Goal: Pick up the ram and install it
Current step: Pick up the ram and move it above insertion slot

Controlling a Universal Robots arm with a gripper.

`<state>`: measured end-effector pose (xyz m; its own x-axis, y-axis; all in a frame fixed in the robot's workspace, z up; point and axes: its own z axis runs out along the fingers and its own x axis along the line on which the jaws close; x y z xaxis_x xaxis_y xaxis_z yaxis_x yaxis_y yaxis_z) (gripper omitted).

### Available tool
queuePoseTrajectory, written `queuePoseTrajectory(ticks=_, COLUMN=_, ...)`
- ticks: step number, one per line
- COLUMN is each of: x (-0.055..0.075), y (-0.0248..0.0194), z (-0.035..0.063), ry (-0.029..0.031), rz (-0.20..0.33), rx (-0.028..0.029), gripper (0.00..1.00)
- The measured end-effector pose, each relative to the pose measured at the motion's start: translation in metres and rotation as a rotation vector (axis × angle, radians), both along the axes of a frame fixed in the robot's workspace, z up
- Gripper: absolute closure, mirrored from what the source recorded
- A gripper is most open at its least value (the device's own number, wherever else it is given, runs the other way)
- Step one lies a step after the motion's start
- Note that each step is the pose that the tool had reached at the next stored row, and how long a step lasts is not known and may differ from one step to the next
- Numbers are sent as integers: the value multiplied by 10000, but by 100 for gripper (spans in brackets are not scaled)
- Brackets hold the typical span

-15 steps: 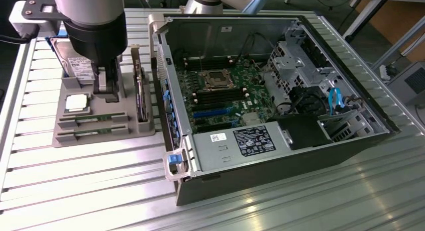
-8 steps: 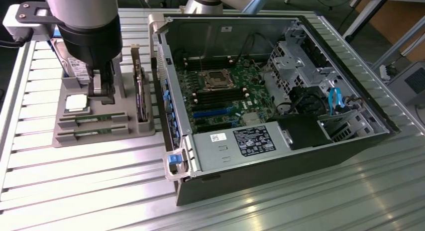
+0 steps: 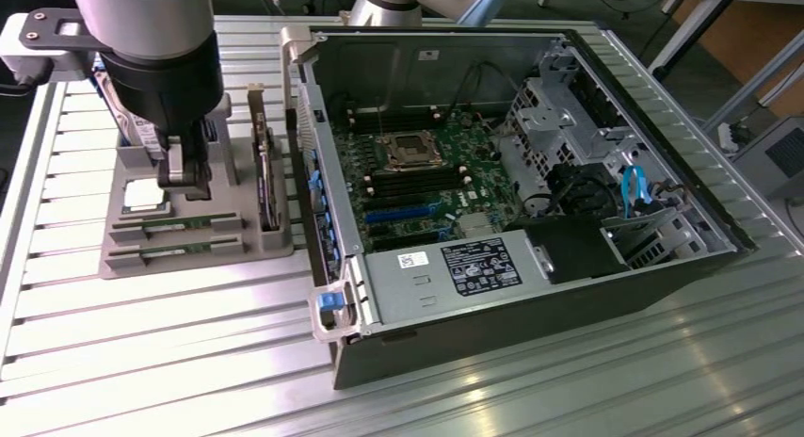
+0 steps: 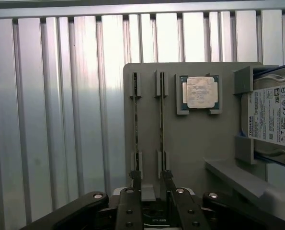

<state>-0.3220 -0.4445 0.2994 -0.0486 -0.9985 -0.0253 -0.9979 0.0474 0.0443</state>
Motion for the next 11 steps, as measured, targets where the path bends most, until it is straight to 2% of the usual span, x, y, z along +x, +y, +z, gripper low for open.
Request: queuePoseTrajectory(ticks=11, x=-19, y=0, z=-74, ry=1, rz=-1, rx=-1, gripper=70)
